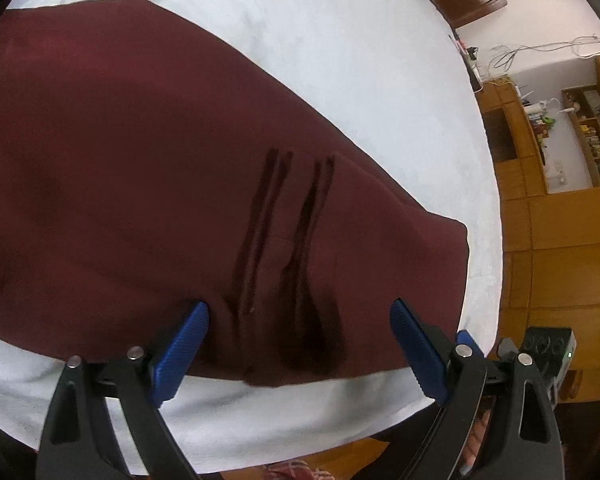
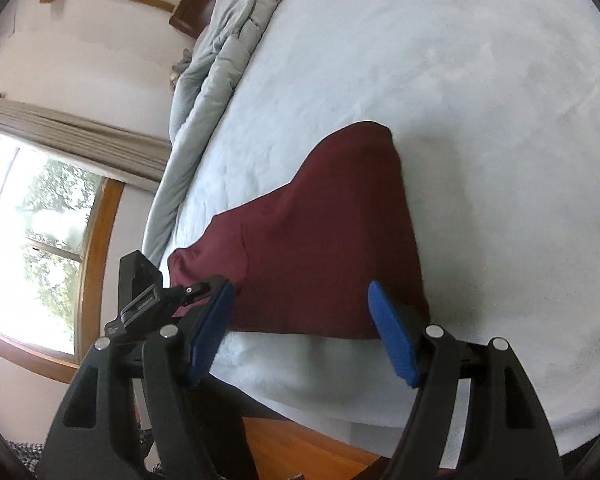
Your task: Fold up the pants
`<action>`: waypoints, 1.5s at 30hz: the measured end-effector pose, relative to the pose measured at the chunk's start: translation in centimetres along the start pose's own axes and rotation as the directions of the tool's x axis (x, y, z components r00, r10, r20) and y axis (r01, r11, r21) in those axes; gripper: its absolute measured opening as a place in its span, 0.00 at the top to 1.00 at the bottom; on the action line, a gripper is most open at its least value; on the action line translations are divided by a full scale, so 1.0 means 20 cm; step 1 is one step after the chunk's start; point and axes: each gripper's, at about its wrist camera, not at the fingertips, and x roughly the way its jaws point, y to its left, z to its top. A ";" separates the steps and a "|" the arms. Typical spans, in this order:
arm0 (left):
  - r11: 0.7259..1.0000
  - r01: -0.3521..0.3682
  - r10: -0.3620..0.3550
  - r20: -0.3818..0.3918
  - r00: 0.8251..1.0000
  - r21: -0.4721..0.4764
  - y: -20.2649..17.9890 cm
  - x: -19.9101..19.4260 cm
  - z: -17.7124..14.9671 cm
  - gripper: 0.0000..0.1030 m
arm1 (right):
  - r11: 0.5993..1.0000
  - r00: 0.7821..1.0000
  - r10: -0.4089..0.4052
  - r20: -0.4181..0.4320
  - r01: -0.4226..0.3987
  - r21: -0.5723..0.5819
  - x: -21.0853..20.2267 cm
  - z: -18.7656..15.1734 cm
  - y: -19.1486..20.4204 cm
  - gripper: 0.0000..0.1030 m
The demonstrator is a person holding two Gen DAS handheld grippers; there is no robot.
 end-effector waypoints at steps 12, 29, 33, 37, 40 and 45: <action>0.995 -0.079 0.079 0.004 0.997 0.067 -0.15 0.06 -0.02 0.64 | 0.999 0.998 0.043 0.050 -0.044 0.018 0.01 -0.04 -0.14 0.33; 0.973 -0.220 0.206 0.163 0.965 0.073 0.06 -0.13 0.00 0.83 | 0.998 1.000 0.015 0.010 -0.015 0.056 0.04 -0.02 -0.20 0.18; 0.968 -0.235 0.218 0.171 0.961 0.086 0.03 -0.12 0.00 0.81 | 0.999 0.998 0.027 -0.059 -0.025 0.038 0.12 -0.01 -0.16 0.18; 0.970 -0.233 0.219 0.166 0.962 0.074 0.03 -0.12 0.01 0.73 | 0.996 0.986 0.044 -0.161 -0.031 0.083 0.27 0.00 -0.19 0.22; 0.976 -0.214 0.205 0.164 0.965 0.044 0.14 -0.16 0.00 0.71 | 0.998 0.978 0.011 -0.206 0.001 0.059 0.34 -0.01 -0.18 0.50; 0.986 -0.159 0.149 0.174 0.973 0.044 0.09 -0.16 0.01 0.71 | 0.994 0.982 0.103 -0.155 -0.097 0.045 0.16 0.03 -0.07 0.70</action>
